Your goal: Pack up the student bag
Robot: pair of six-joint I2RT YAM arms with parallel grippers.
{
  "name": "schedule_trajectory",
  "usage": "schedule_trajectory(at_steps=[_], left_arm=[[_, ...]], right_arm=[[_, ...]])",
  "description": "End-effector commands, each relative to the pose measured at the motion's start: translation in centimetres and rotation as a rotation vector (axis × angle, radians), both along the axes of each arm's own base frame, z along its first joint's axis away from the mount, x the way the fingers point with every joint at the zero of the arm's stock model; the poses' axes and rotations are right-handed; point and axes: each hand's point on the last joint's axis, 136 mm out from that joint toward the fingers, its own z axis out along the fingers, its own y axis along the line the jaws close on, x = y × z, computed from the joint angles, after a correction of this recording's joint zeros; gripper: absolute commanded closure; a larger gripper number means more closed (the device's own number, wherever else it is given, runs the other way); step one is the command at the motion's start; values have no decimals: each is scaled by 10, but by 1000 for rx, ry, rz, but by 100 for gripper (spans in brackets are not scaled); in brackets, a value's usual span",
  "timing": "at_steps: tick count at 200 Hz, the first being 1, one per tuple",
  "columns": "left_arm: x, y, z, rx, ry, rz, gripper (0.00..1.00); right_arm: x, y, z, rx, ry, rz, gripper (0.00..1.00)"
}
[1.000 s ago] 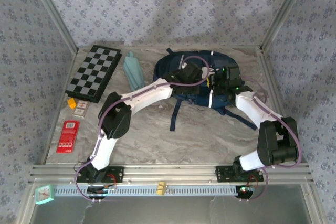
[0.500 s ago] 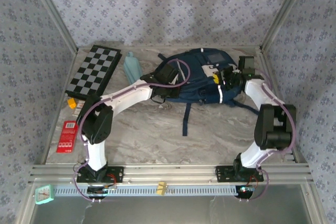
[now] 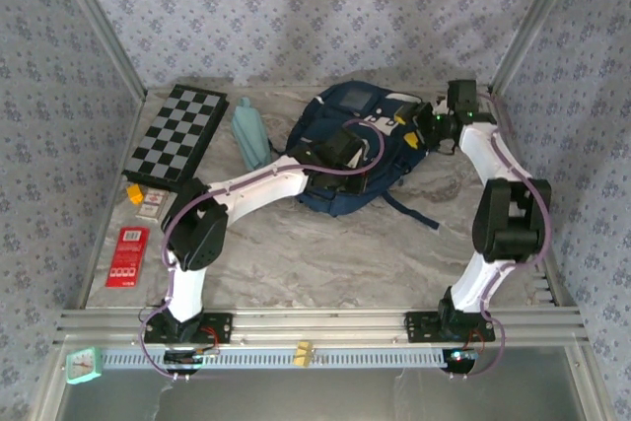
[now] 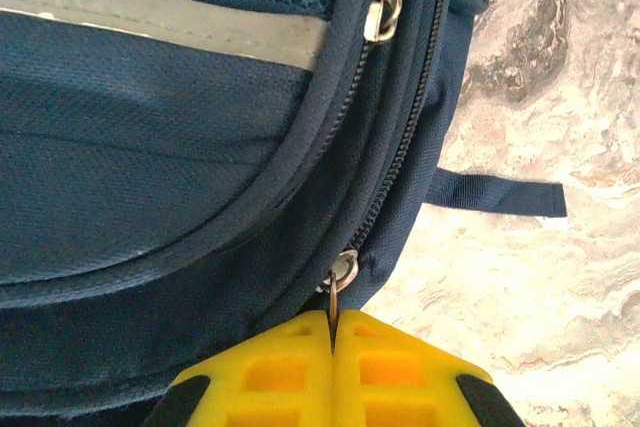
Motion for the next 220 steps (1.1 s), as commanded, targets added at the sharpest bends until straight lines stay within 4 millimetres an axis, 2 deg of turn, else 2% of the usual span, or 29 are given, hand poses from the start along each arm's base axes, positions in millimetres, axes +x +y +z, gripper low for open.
schedule_trajectory(at_steps=[1,8,12,26,40,67,94,109,122,138,156,162,174,189,204,220], left_arm=[[7,5,13,-18,-34,7,100],[7,5,13,-14,-35,4,100],[7,5,12,-14,-35,1,100],[7,3,13,-19,-35,-2,100],[6,0,12,-32,-30,-14,100],[7,4,13,-15,-39,-6,100],[7,12,11,5,-47,-4,100],[7,20,10,32,-46,-3,100],[7,31,7,54,-42,0,100],[3,50,-2,79,-30,-9,100],[-2,84,-22,152,-10,-4,100],[-4,96,-28,176,-4,2,100],[-6,120,-37,208,11,22,100],[-10,140,-42,215,20,39,100],[-17,141,-41,189,24,35,100],[-26,123,-33,122,36,14,100]], right_arm=[[-46,32,-6,-6,10,109,37],[-51,43,-1,12,-11,125,37],[-62,48,-14,19,20,132,37],[-75,59,-25,18,46,122,37],[-72,67,-31,13,32,114,39],[-61,64,-44,-7,58,90,46],[-50,65,-51,-57,46,116,69],[-50,64,-50,-80,55,151,92],[-53,55,-48,-112,51,154,100],[-56,44,-44,-112,41,156,100],[-65,29,-39,-131,48,182,100],[-60,24,-28,-144,25,186,100],[-57,13,-22,-146,23,183,100],[-47,3,-16,-157,1,190,100],[-38,1,-11,-156,-2,206,100],[-21,-2,-5,-177,-15,217,100]])
